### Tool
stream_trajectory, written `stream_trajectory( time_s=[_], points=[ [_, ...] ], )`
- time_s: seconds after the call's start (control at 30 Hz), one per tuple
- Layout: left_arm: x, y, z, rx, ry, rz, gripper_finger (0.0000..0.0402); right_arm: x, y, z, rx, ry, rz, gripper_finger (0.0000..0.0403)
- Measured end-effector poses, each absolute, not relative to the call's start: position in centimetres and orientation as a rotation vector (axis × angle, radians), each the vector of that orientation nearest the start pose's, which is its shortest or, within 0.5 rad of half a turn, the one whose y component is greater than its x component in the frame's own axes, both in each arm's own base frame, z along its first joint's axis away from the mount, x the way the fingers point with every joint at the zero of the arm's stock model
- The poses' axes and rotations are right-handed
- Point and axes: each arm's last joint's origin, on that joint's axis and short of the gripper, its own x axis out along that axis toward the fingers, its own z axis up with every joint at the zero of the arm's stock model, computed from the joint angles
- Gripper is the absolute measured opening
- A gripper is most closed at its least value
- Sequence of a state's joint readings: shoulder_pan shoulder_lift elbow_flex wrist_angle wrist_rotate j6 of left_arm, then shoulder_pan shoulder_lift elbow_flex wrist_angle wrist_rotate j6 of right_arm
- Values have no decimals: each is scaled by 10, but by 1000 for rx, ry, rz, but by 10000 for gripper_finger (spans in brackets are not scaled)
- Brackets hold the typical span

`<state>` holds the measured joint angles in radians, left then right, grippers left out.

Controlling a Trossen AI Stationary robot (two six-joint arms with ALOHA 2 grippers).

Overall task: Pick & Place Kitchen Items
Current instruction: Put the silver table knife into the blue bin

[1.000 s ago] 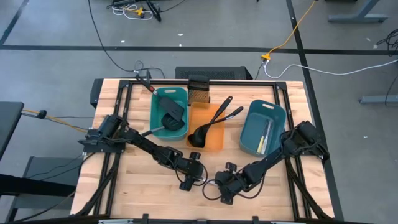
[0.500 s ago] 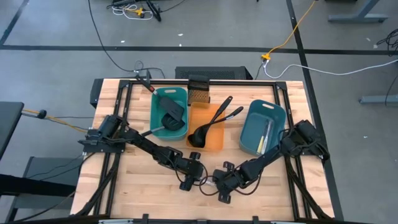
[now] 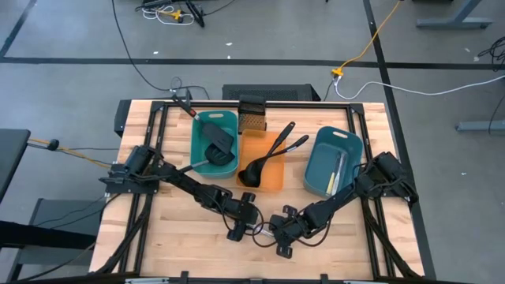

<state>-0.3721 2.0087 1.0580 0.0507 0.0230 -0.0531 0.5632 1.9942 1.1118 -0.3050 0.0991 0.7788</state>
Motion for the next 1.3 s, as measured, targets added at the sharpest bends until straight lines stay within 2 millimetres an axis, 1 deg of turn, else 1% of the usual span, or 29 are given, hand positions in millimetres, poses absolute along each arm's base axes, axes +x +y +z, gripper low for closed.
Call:
stream_trajectory(
  time_s=[0.23, 0.33, 0.57, 0.67, 0.83, 0.93, 1.13, 1.3],
  points=[
    [354, -141, 101, 103, 942, -348, 204, 312, 193, 104, 292, 1191, -62, 12],
    [350, -144, 100, 133, 966, -323, 202, 312, 193, 104, 280, 1175, -82, 12],
    [344, -150, 99, 149, 988, -271, 186, 313, 188, 101, 270, 1156, -132, 13],
    [343, -150, 99, 141, 997, -235, 159, 314, 188, 101, 260, 1150, -130, 13],
    [343, -149, 98, 141, 1005, -198, 87, 313, 188, 103, 257, 1141, -123, 13],
    [343, -149, 98, 137, 1005, -175, 53, 313, 188, 104, 257, 1138, -122, 13],
    [343, -149, 98, 92, 1008, -164, 10, 314, 188, 107, 222, 1129, -69, 17],
    [344, -149, 99, 80, 1007, -180, 9, 314, 188, 117, 225, 1098, -40, 29]
  ],
)
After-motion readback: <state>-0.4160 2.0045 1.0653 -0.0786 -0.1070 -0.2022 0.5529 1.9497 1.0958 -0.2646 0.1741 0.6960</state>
